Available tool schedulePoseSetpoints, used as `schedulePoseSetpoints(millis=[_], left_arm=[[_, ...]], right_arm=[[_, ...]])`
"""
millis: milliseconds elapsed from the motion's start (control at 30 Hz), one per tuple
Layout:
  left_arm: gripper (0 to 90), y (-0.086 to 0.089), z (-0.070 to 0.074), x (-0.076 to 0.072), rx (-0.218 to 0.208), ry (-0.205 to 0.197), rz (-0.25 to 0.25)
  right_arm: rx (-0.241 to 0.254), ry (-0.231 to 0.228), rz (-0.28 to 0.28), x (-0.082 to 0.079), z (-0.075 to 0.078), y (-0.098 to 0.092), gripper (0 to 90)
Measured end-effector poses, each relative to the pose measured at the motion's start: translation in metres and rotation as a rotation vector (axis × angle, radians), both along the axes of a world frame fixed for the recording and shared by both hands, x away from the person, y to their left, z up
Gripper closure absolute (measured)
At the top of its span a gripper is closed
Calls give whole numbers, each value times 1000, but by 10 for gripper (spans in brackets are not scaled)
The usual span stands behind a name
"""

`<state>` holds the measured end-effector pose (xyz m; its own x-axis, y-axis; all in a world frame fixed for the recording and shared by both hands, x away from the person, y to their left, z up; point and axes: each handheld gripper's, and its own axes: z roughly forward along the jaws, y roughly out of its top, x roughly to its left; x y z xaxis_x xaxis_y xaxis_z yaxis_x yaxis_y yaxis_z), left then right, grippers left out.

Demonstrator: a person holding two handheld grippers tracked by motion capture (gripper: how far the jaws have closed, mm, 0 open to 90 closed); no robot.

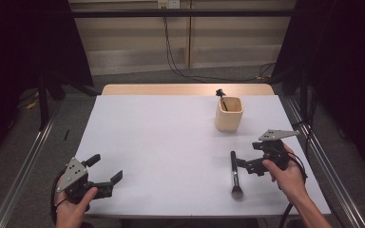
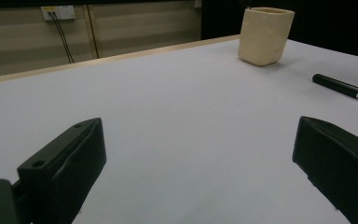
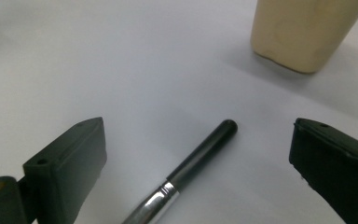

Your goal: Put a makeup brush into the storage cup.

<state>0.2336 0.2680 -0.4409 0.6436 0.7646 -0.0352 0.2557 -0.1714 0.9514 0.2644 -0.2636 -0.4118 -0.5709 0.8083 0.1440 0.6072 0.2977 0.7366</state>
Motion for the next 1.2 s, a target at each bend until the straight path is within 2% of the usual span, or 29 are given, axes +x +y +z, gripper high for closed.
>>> schedulePoseSetpoints(millis=[67,233,333,400,467,633,733,833,867,967,1067,1200], left_arm=[[28,0,0,0,0,-2,0],[28,-1,0,0,2,-2,-1],[28,-1,1,0,9,-6,-5],[28,-2,0,1,11,-5,-9],[28,-2,0,1,14,-4,-13],[28,-2,0,0,12,-7,-8],[28,-2,0,0,14,-9,-7],[28,-1,0,1,13,-7,0],[28,0,0,1,13,-6,2],[28,0,0,2,17,-6,1],[28,-1,0,1,22,-5,1],[28,-1,0,1,23,-8,2]], right_arm=[[-32,16,-4,2,0,1,40],[-77,78,2,6,3,5,54],[-134,99,-6,9,6,9,71],[-139,139,1,11,7,12,67],[-169,179,5,14,7,15,66],[-209,244,10,19,6,20,65],[-244,307,17,22,6,23,60],[-262,339,22,27,5,22,54],[-274,363,21,28,5,23,46],[-298,388,31,30,4,26,46],[-289,430,46,33,4,28,107],[-310,457,48,36,1,31,104]])
